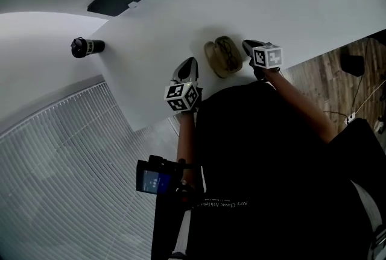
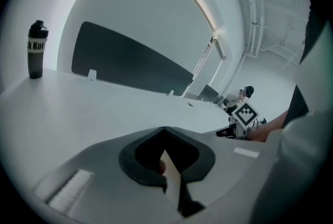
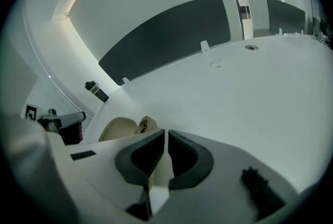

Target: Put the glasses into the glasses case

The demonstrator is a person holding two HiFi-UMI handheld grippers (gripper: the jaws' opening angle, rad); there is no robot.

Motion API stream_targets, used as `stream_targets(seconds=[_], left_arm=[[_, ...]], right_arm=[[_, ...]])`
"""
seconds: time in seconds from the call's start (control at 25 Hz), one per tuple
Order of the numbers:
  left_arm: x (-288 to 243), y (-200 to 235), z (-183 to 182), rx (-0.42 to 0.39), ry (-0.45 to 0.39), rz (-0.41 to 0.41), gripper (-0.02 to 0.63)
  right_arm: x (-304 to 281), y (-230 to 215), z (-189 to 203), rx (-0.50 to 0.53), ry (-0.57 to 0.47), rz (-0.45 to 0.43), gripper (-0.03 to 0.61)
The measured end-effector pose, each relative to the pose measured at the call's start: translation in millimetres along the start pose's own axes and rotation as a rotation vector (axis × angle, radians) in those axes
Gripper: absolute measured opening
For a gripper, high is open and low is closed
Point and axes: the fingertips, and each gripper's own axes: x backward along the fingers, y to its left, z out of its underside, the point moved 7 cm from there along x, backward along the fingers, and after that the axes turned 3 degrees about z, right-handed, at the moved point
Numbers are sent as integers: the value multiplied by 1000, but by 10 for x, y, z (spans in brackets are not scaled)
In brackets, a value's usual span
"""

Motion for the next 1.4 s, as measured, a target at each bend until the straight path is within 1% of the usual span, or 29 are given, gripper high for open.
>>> stream_targets(seconds=[0.08, 0.2, 0.24, 0.28, 0.32, 0.44, 0.52, 0.56, 0.68, 0.8, 0.96, 1.28, 1.4], left_arm=[[-95, 58, 149, 39, 19, 1, 9], [-125, 183, 306, 122, -3, -54, 9], [-121, 221, 350, 148, 8, -70, 8], [-120, 245, 393, 167, 38, -69, 9], [-133, 251, 438, 180, 81, -47, 9], [-361, 108, 614, 216, 225, 79, 9], [-493, 20, 694, 228, 294, 138, 8], [-494, 18, 707, 227, 315, 158, 9], [-456, -1, 685, 228, 326, 220, 8], [-516, -111, 598, 256, 325, 301, 8], [-624, -251, 514, 266, 334, 377, 9], [-872, -489, 428, 240, 360, 468, 8], [-958, -548, 428, 230, 376, 478, 8]], right_arm=[[-23, -1, 2, 34, 32, -18, 26], [-84, 6, -2, 93, 85, -23, 26], [-112, 23, 2, 109, 97, -24, 25], [-145, 58, 10, 122, 107, -31, 26], [-181, 100, 24, 131, 118, -43, 25], [-178, 76, 58, 187, 158, -49, 20], [-151, 71, 37, 229, 167, -43, 18], [-175, 128, 36, 241, 170, -49, 18], [-243, 278, 48, 269, 176, -62, 14], [-244, 305, 13, 276, 177, -59, 11], [-272, 344, 20, 295, 180, -59, 11], [-195, 268, 75, 290, 183, -52, 11], [-107, 218, 99, 284, 173, -57, 11]])
